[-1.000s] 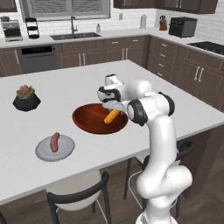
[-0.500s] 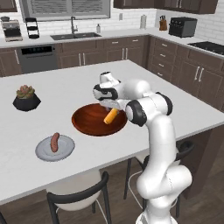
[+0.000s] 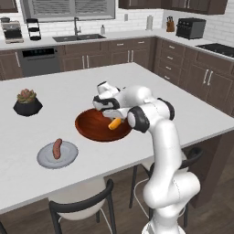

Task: Place one bun and one sausage from the bowl on each plate.

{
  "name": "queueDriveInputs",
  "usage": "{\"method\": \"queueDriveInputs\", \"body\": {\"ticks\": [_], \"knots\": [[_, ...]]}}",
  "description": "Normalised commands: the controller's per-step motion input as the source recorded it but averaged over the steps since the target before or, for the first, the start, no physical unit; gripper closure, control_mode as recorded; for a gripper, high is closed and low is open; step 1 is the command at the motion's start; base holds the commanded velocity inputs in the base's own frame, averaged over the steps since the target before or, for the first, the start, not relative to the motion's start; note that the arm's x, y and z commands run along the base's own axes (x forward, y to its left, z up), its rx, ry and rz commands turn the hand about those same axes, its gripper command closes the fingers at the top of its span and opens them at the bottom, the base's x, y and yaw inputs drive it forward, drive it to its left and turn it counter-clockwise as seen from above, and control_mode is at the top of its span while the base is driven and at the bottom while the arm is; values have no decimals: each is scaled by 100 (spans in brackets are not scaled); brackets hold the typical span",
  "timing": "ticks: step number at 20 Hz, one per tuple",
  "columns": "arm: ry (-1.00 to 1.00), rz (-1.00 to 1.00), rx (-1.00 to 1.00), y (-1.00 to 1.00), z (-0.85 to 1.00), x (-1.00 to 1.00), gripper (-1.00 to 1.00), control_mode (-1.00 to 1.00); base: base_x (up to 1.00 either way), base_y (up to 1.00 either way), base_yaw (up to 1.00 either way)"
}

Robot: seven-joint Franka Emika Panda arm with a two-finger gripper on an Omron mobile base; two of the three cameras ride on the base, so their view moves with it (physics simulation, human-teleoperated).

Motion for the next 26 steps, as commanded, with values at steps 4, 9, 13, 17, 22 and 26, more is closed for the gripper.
{"method": "queueDriveInputs", "body": {"ticks": [4, 9, 13, 17, 22, 26], "knots": [[9, 0, -20, 1, -35, 0, -100, -100, 0, 0, 0], [-1, 0, -2, -52, -15, -46, -100, -100, 0, 0, 0], [-31, 0, 11, -88, 1, -83, -100, -100, 0, 0, 0], [-38, 0, 21, -35, 5, -30, -100, -100, 0, 0, 0], [-38, 0, 19, 1, 5, -3, -100, -100, 0, 0, 0], [-9, 0, 1, 18, -9, 2, 100, -100, 0, 0, 0]]}}
